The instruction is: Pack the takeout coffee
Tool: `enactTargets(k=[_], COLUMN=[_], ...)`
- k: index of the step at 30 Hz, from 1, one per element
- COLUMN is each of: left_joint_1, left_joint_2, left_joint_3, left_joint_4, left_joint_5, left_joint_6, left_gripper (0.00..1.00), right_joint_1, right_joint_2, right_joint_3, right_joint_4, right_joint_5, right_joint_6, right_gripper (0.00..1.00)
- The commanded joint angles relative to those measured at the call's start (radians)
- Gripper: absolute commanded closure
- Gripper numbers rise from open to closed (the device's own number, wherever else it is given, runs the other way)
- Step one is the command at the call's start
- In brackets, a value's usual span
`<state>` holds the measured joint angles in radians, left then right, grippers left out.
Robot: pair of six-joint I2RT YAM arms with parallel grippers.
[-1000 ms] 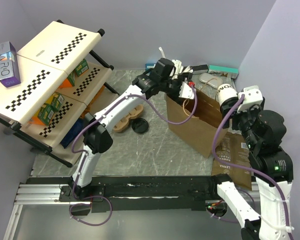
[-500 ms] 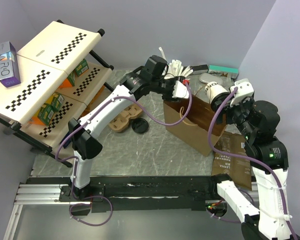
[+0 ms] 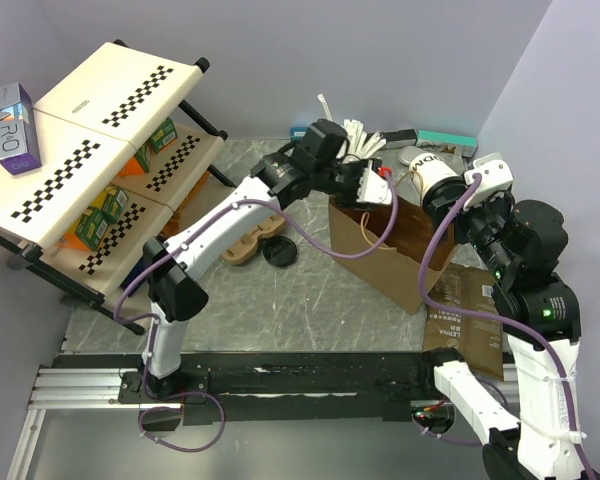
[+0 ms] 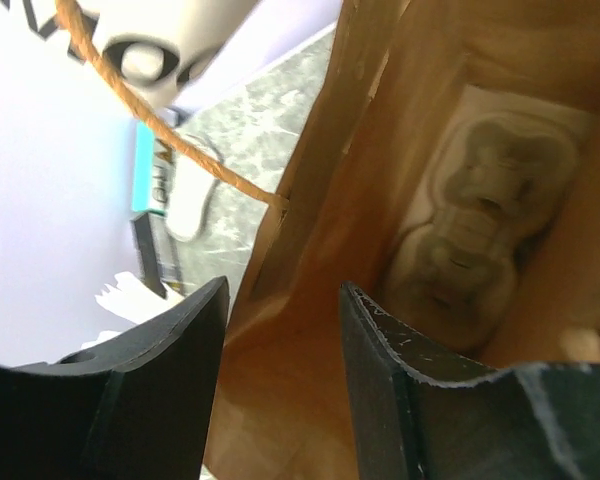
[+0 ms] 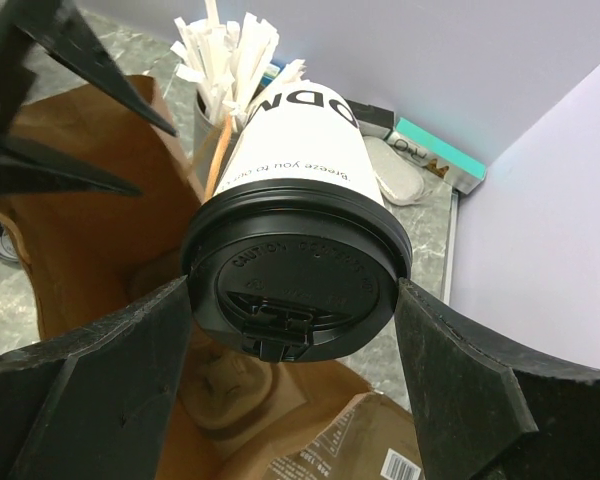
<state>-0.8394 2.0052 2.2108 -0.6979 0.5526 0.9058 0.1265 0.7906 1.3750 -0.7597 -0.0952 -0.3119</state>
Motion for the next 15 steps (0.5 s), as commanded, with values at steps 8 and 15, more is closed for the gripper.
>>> enactTargets(k=[8,15], left_joint_1=[-0.056,-0.064], left_joint_2=[0.121,0.049], left_joint_3=[0.149,0.033], left_joint_4=[0.038,0.068], left_joint_5=[-0.129,-0.152], left_joint_6=[0.103,0.156], left_gripper=[0.61,0.99], right_joint_1=[-0.005,-0.005], right_joint_2=[-0.014,-0.031], right_joint_3=[0.039,0.042], right_joint_4=[0.022,0.031], right_joint_5=[0.032,0.057], right_joint_6=[0.013,-0.010], right_gripper=[1.00,1.00])
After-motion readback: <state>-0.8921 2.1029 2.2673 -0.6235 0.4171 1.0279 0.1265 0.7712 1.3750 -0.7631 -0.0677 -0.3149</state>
